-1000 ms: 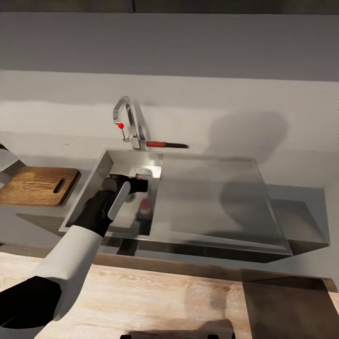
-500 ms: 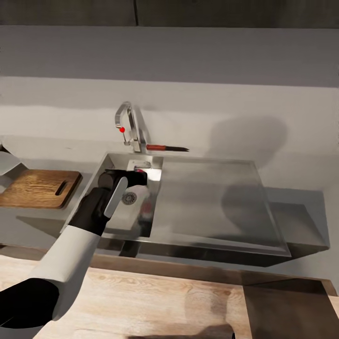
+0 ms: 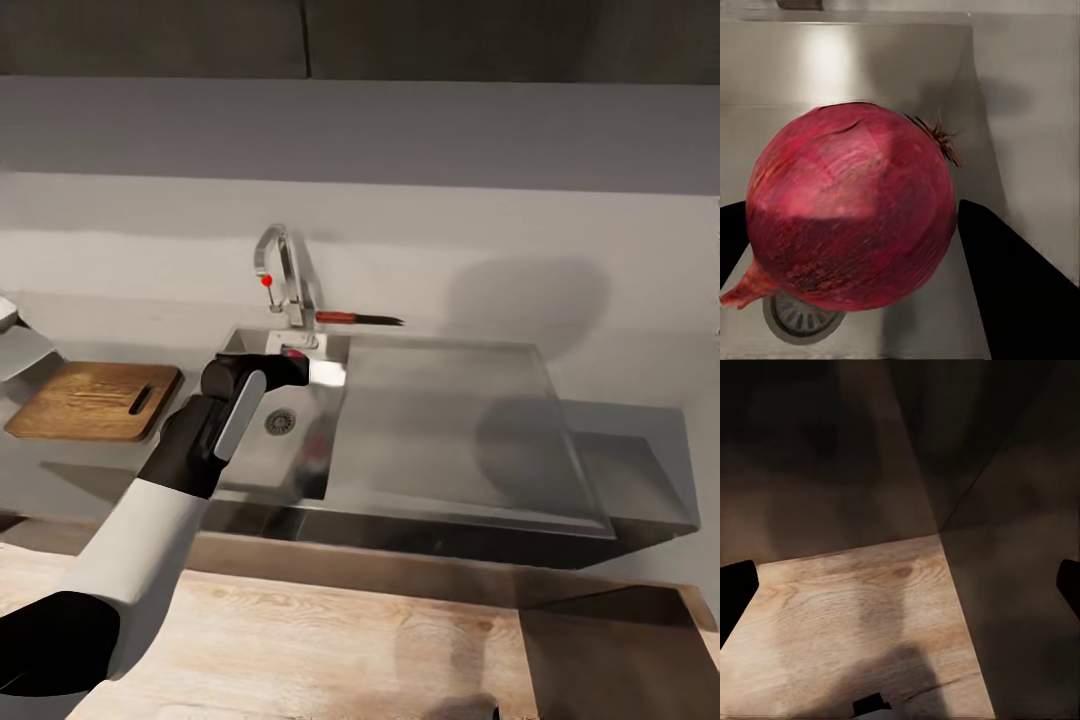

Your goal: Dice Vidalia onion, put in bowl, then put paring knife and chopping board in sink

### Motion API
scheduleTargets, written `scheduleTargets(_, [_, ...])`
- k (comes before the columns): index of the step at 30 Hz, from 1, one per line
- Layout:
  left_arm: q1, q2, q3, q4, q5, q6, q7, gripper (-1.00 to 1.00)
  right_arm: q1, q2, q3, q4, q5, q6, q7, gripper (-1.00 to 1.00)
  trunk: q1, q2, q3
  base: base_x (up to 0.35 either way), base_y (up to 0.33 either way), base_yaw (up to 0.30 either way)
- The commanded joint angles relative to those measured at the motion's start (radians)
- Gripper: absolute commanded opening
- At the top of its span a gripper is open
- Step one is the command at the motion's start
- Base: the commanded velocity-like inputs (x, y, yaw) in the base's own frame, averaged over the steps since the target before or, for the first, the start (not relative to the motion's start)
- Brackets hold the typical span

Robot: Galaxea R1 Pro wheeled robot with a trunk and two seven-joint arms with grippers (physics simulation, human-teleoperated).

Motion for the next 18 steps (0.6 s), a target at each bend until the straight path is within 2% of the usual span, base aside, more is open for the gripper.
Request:
scheduleTargets(1, [-0.001, 0.0, -0.001, -0.001, 0.009, 0.004, 0.009, -1.0, 0.0, 0.0, -0.006, 0.0, 0.011, -0.002, -0.006, 1.0, 0.0, -0.002, 0.0, -0.219, 0.158, 0.0])
scheduleTargets(13, [0.0, 0.002, 0.0, -0.026, 0.009, 0.004, 0.009, -1.0, 0.0, 0.0, -0.006, 0.0, 0.011, -0.002, -0.006, 1.0, 0.0, -0.002, 0.019, -0.245, 0.185, 0.0])
scheduleTargets(18, [0.0, 0.015, 0.0, -0.067, 0.009, 0.007, 0.009, -1.0, 0.0, 0.0, -0.006, 0.0, 0.011, -0.002, -0.006, 1.0, 0.0, -0.002, 0.027, -0.081, 0.27, 0.0])
